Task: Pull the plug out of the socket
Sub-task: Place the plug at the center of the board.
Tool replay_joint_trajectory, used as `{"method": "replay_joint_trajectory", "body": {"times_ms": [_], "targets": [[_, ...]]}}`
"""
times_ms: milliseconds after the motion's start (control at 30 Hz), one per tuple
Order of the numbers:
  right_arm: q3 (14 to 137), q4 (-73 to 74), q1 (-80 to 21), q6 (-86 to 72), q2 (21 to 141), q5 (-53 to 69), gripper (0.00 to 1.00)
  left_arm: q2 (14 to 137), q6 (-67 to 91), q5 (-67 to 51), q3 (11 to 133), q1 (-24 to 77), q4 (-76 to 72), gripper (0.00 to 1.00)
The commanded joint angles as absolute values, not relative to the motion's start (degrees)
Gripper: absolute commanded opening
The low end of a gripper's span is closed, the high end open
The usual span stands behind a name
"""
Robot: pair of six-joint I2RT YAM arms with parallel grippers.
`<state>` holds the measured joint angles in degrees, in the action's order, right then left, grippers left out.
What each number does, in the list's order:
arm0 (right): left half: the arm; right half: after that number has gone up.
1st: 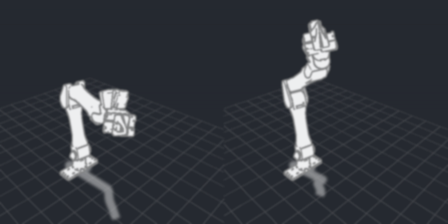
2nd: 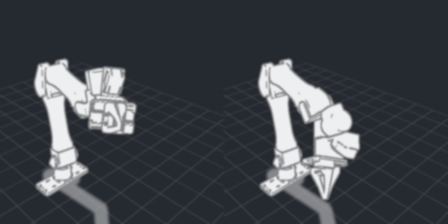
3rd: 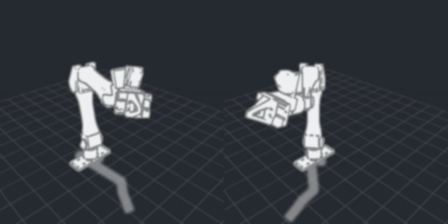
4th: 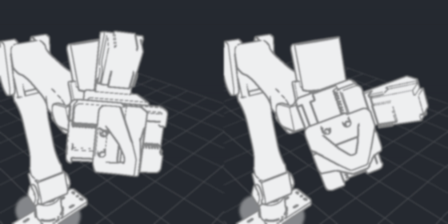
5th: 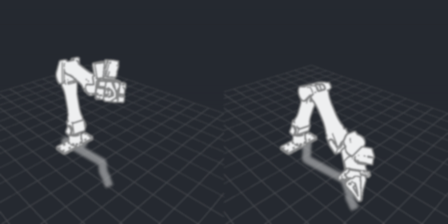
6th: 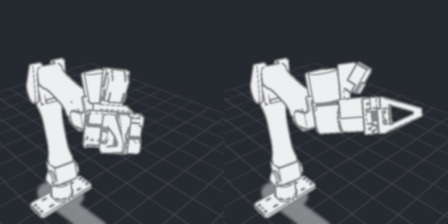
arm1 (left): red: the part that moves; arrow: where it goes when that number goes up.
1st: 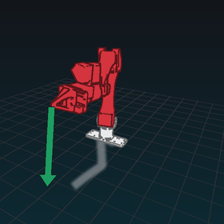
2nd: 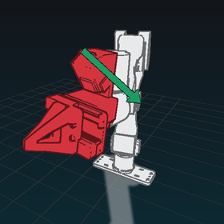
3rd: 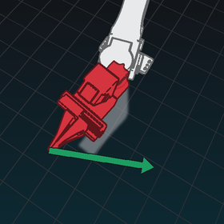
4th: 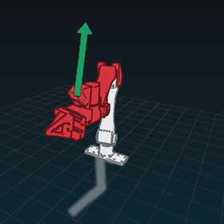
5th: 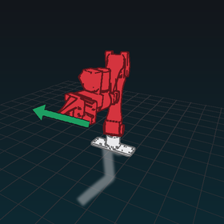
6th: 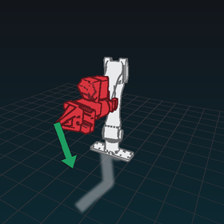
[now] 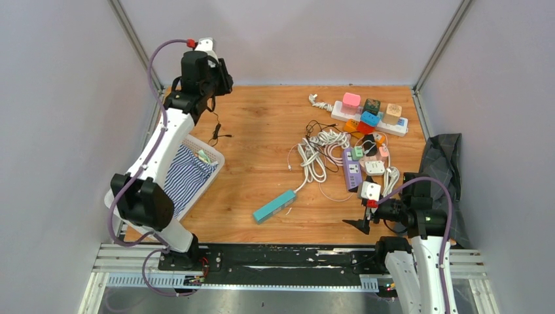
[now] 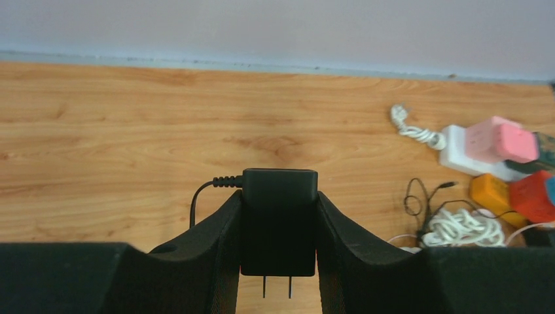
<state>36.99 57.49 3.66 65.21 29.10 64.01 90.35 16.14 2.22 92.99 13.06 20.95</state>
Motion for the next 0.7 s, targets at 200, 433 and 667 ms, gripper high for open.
{"method": "replay_joint_trajectory", "body": {"times_ms": [200, 433, 667], "targets": [[35.97, 59.32, 4.7, 67.41, 28.76, 66.35, 0.96, 104.77, 10.55, 1.19, 92.32, 8.44, 19.84, 0.05], [35.94, 60.28, 4.66, 69.12, 28.7, 67.26, 0.96, 119.14, 10.93, -3.47, 100.01, 4.85, 22.38, 0.07], [36.04, 60.3, 4.07, 69.65, 29.04, 67.59, 0.95, 128.59, 11.52, -5.73, 108.94, 3.33, 27.96, 0.41]]}}
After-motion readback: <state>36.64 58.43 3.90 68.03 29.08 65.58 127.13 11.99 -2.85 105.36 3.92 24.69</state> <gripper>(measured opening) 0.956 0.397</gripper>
